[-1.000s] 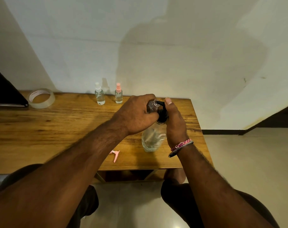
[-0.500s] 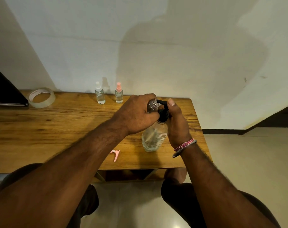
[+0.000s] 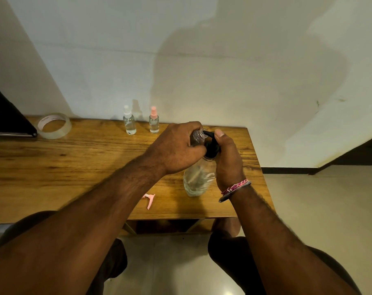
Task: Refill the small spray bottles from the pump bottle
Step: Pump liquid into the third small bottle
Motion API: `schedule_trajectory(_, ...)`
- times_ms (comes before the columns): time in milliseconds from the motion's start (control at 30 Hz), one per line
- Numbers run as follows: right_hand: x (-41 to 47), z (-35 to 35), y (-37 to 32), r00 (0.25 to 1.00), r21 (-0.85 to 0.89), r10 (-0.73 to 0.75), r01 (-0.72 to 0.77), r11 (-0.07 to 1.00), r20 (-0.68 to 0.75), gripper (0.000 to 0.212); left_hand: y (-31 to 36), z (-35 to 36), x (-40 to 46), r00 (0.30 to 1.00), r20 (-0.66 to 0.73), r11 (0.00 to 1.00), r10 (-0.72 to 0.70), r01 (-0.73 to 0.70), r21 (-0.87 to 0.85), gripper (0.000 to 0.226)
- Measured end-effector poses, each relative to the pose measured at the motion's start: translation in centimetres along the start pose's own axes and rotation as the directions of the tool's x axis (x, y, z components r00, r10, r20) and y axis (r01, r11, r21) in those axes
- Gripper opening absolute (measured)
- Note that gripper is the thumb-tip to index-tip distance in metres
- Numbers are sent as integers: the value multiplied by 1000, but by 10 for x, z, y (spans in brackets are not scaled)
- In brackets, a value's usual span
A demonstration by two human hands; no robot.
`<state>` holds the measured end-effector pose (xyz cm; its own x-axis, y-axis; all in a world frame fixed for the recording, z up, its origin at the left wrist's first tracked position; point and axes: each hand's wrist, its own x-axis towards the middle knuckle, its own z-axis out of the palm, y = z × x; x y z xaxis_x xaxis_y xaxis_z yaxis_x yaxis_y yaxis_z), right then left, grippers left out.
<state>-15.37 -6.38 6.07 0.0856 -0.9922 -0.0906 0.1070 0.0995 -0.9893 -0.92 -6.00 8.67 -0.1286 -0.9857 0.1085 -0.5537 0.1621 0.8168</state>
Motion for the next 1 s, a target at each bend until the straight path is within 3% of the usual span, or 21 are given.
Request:
schedule_trajectory(267, 0, -1, -3, 998, -6, -53, 53, 999, 22, 40, -4, 1, 1, 1000, -6, 1000, -7, 7, 10, 13)
schedule_trajectory(467, -3, -1, -10, 996, -61, -26, 32, 998, 87, 34, 1, -2, 0, 1000, 2, 1000, 11, -11, 19, 26)
schedule_trajectory(700, -4, 1, -12, 992, -45, -10, 16, 999, 128, 69, 1, -2, 0, 1000, 1, 1000, 4, -4, -1, 26)
schedule_trajectory(867, -5, 1, -14, 995, -63, -33, 39, 997, 97, 40, 0, -2, 0, 1000, -5, 1000, 9, -9, 9, 29)
schedule_trajectory(1000, -7, 3, -13, 997, -55, -21, 25, 998, 72, 39, -1, -1, 0, 1000, 0, 1000, 10, -10, 14, 28)
